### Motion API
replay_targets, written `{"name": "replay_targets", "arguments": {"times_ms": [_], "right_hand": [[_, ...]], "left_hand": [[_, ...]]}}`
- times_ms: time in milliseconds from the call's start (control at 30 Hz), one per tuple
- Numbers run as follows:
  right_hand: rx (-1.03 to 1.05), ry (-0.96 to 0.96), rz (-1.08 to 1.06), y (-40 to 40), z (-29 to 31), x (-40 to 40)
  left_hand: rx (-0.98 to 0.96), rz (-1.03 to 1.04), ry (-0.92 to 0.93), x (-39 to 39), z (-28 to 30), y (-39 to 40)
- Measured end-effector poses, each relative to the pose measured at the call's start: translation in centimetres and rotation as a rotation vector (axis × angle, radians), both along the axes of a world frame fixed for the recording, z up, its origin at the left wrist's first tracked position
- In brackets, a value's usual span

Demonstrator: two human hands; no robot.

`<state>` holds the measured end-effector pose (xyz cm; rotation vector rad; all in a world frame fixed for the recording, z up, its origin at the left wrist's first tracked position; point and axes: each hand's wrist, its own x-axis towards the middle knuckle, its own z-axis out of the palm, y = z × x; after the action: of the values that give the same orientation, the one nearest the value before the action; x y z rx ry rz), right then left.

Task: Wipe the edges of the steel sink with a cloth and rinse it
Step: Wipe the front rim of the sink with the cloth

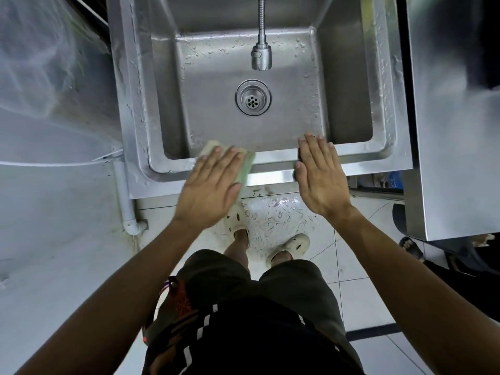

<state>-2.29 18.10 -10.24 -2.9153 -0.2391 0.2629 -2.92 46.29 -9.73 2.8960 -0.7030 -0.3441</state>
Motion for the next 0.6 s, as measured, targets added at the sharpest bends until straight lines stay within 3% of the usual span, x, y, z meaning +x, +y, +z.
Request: {"name": "replay_targets", "arguments": {"times_ms": [67, 167, 300, 433, 600], "right_hand": [[0.001, 0.002, 0.019, 0.8, 0.2, 0.1], [0.015, 0.007, 0.050, 2.7, 0.3, 0.4], [0.018, -0.024, 0.006, 4.2, 0.5, 0.4], [0.121, -0.066, 0.045, 5.0, 1.2, 1.1], [0.254, -0.163, 0.088, 8.3, 1.4, 2.6]], "left_hand": [[0.001, 0.060, 0.006, -0.1, 0.2, 1.4], [-0.016, 0.232, -0.031, 0.0, 0.5, -2.5], [-0.064, 0.198, -0.010, 0.1, 0.4, -7.1], [-0.072, 0.083, -0.018, -0.7, 0.1, -1.7], [-0.019, 0.182, -0.033, -1.0, -0.1, 5.7]]}}
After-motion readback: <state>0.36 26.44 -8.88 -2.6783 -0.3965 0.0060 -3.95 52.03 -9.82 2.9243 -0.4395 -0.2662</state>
